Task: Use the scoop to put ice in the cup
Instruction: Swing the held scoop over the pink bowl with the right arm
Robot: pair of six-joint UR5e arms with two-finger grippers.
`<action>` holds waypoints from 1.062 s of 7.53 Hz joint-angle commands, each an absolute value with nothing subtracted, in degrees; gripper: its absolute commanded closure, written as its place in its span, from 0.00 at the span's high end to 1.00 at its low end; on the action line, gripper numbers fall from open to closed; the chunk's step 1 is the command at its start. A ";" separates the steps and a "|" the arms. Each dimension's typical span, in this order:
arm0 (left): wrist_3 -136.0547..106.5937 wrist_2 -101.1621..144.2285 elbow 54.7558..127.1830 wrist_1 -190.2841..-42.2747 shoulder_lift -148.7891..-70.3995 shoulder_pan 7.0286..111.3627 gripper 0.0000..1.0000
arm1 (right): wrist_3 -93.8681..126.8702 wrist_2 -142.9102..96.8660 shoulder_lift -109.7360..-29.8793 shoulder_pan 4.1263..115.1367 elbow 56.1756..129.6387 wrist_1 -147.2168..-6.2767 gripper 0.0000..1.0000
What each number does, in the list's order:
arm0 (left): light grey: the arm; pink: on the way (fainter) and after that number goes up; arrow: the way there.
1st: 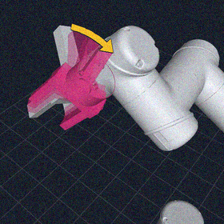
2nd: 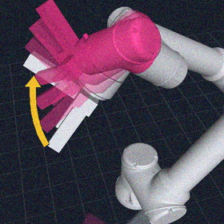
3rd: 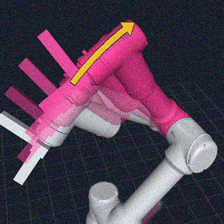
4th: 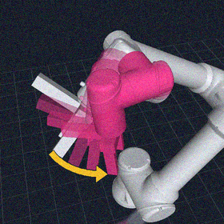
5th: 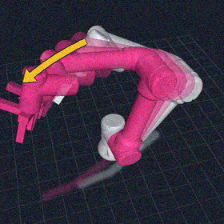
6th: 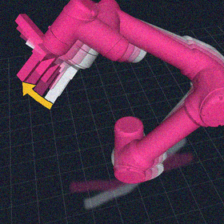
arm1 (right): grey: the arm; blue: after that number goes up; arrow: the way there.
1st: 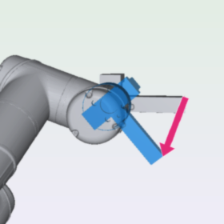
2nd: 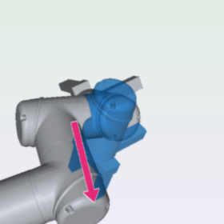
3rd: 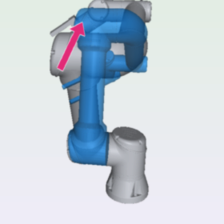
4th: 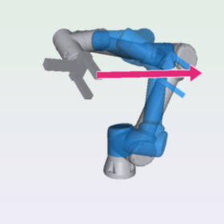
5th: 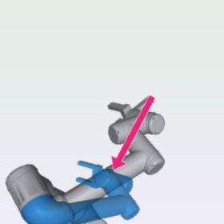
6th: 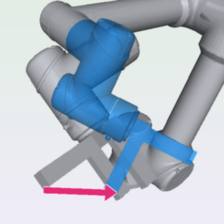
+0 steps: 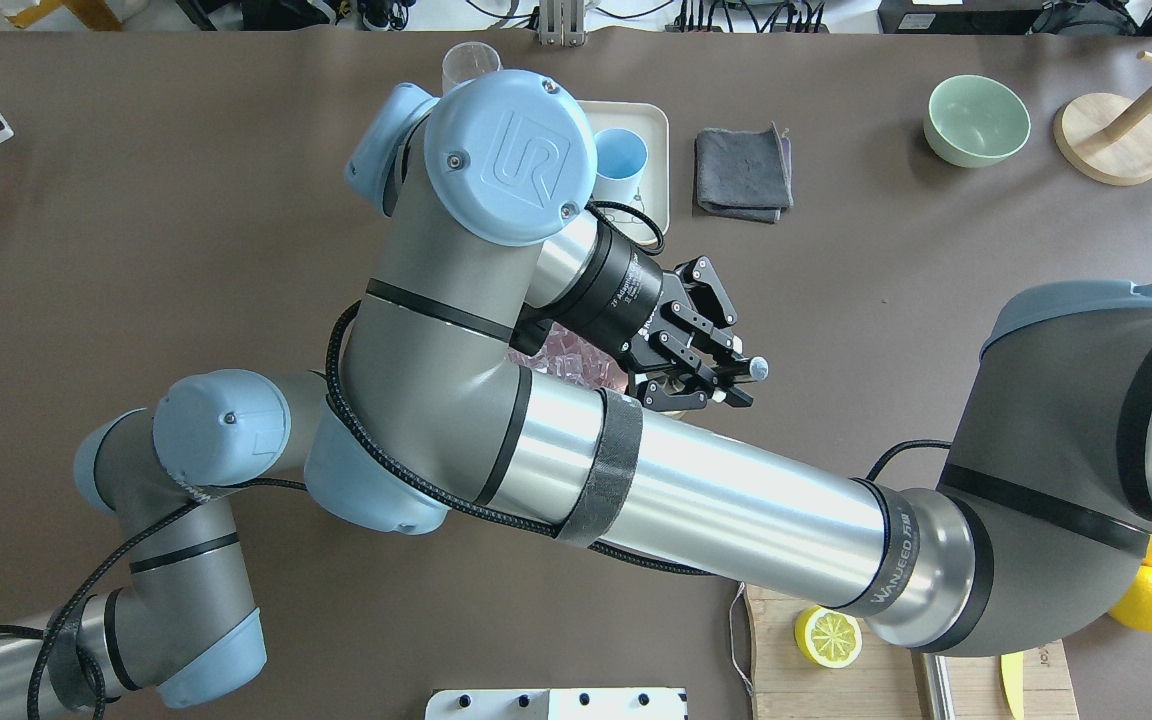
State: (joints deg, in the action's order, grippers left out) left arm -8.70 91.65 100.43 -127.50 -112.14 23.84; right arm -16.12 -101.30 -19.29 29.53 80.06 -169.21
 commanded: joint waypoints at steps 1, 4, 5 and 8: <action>-8.70 91.84 100.46 -127.44 -112.06 23.99 0.98 | -18.63 -99.23 -19.42 29.53 77.26 -167.44 0.00; -8.70 94.48 100.72 -127.09 -112.06 25.05 0.98 | -18.54 -98.44 -19.51 29.53 73.65 -163.04 0.00; -8.70 94.48 100.72 -127.09 -112.06 25.05 0.98 | -18.46 -98.44 -19.69 29.53 73.04 -161.30 0.00; -8.70 94.13 100.63 -127.27 -112.06 25.05 0.98 | -17.67 -98.52 -20.39 29.44 71.90 -156.46 0.00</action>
State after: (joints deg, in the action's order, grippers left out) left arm -8.70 94.38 100.65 -127.21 -112.02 25.04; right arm -18.06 -98.44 -20.10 29.48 72.42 -159.07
